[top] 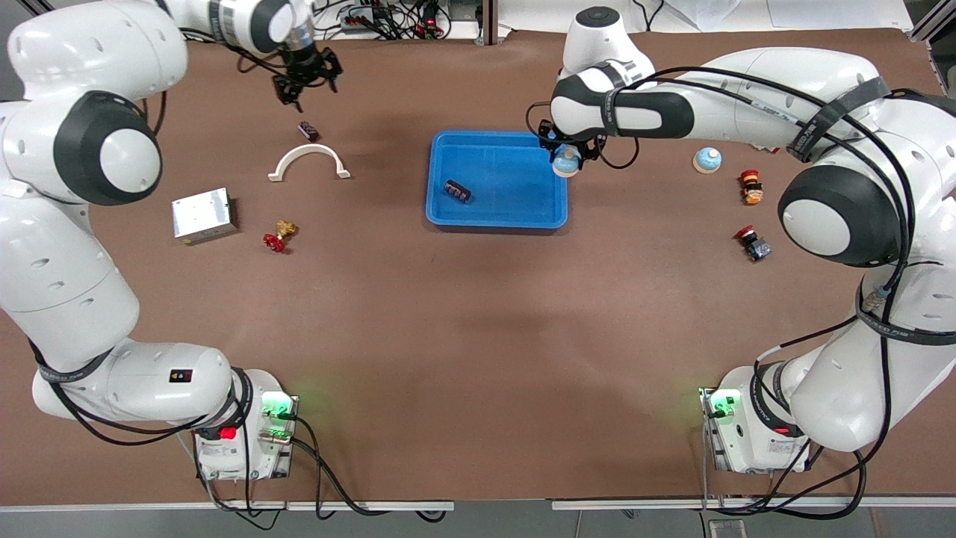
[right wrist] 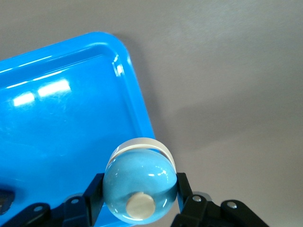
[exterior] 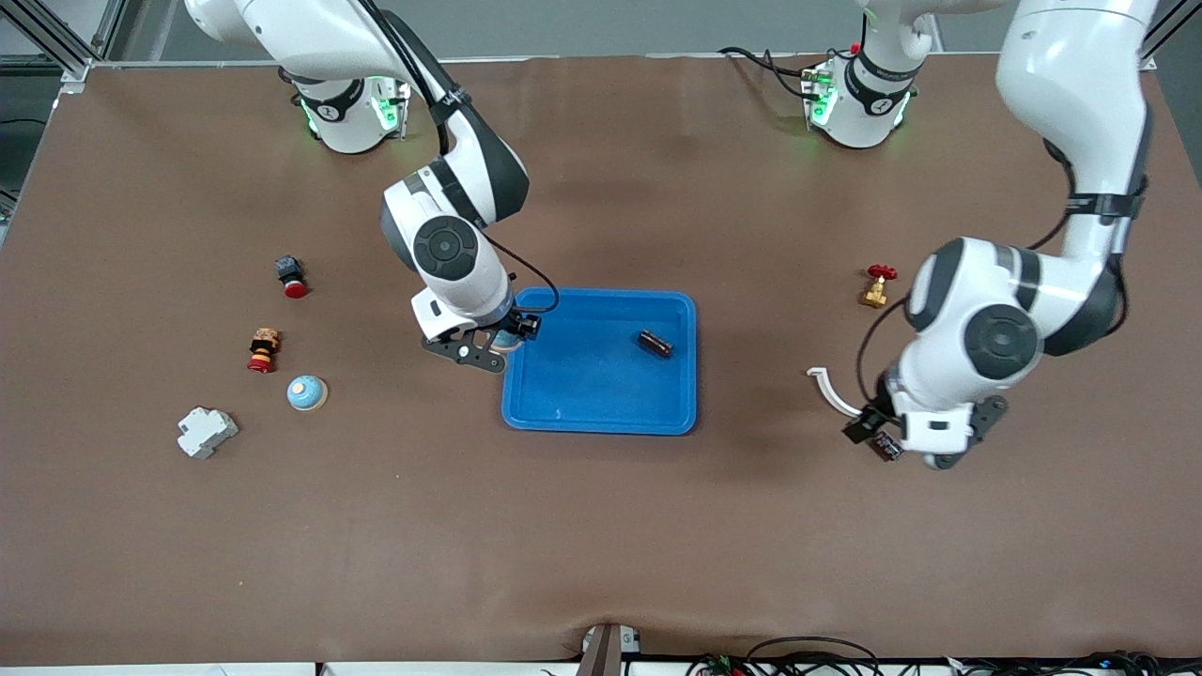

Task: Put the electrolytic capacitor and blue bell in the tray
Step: 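Carry the blue bell into the tray with the right gripper while the left withdraws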

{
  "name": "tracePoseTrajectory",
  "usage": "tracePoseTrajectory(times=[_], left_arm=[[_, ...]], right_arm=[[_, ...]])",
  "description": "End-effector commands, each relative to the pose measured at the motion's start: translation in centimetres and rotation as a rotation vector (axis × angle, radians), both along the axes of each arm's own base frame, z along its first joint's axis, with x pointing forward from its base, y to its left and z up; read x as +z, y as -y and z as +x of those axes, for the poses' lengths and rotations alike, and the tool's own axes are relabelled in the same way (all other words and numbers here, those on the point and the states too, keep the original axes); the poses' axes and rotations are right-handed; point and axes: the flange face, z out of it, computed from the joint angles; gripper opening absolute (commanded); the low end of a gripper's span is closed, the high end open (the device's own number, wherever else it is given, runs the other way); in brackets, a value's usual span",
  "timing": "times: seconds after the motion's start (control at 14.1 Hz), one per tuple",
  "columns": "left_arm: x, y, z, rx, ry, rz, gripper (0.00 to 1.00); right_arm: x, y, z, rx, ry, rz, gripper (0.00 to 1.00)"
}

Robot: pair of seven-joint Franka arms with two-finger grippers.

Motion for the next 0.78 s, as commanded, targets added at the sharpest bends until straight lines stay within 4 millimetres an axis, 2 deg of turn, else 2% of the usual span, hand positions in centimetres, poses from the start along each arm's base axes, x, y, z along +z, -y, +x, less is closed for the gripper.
tracePoseTrajectory(times=[0.0,0.21,0.36,0.71], left_arm=[[-1.3,-2.5,0.2,-0.042,-0.019,0.005,0.99],[-4.8,-5.3,1.3,-0.017,-0.006,-0.028,0.77],[-6.4,-5.2,1.8,-0.012,0.024,-0.051,0.74],[-8.5,-5.2,2.4,-0.006,0.066,-0.074,0.62]], right_arm=[[-1.5,-1.1,0.2,-0.032,0.009,0.03,0.11],[-3.2,-3.0,-0.3,-0.008,0.007,0.029,0.11],[-4.4,-3.5,-0.3,-0.012,0.008,0.038,0.11],[-7.2,-4.9,-1.1,0.014,-0.008,0.035,0.11]])
